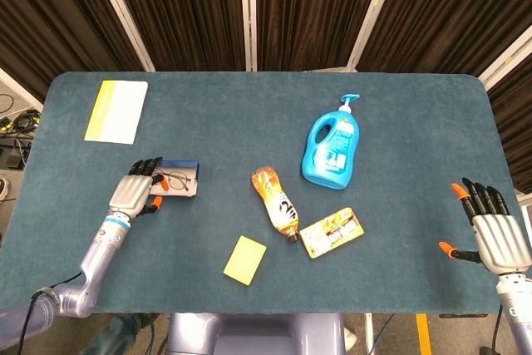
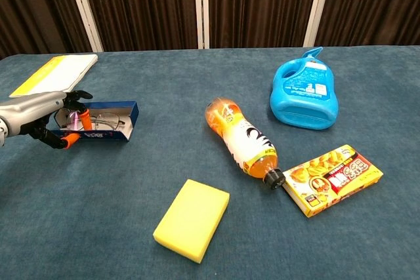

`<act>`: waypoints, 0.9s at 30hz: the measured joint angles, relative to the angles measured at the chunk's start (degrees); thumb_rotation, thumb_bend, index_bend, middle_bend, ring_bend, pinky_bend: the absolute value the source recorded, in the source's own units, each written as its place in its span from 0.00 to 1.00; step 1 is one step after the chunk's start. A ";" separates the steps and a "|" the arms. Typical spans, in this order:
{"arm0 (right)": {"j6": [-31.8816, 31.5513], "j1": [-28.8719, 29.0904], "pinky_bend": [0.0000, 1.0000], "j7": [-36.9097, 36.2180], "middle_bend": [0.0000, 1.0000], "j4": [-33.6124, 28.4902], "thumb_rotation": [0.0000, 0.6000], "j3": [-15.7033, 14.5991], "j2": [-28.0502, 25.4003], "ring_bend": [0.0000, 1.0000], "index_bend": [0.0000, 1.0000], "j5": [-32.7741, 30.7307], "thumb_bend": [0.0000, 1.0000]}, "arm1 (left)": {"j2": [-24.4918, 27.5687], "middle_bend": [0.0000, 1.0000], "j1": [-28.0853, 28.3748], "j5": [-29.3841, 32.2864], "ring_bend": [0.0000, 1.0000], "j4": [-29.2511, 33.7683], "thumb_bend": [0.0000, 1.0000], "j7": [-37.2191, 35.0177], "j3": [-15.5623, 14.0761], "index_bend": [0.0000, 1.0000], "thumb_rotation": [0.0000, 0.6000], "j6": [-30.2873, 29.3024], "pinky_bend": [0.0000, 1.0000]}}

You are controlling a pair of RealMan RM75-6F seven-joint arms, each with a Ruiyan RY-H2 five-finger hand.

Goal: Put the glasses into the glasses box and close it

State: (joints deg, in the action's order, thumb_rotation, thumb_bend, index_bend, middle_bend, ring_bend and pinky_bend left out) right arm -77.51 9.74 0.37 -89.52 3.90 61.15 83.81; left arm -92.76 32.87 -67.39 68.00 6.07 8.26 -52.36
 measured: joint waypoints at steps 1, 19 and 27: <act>0.08 0.02 0.00 0.04 0.00 0.01 1.00 -0.01 0.03 0.00 0.02 -0.02 0.00 | -0.15 0.00 -0.04 -0.17 0.00 -0.23 0.53 -0.35 -0.18 0.46 1.00 0.04 0.00; -0.24 -0.05 0.00 0.30 0.00 -0.29 1.00 -0.13 0.00 0.00 0.02 0.26 0.00 | 5.89 0.00 -1.32 -1.92 0.00 7.26 0.58 -2.52 -0.96 0.65 1.00 -1.20 0.00; -0.48 -0.12 0.00 0.34 0.00 -0.54 1.00 -0.15 -0.15 0.00 0.02 0.43 0.00 | 12.60 0.00 -1.92 -0.72 0.00 15.28 0.58 -0.74 -1.87 0.66 1.00 -0.16 0.00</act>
State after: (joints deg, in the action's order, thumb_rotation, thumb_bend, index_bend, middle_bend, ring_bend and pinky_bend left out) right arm -77.99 9.62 0.70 -90.06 3.75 61.00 84.24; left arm -80.16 30.95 -68.12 83.28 5.33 6.39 -52.52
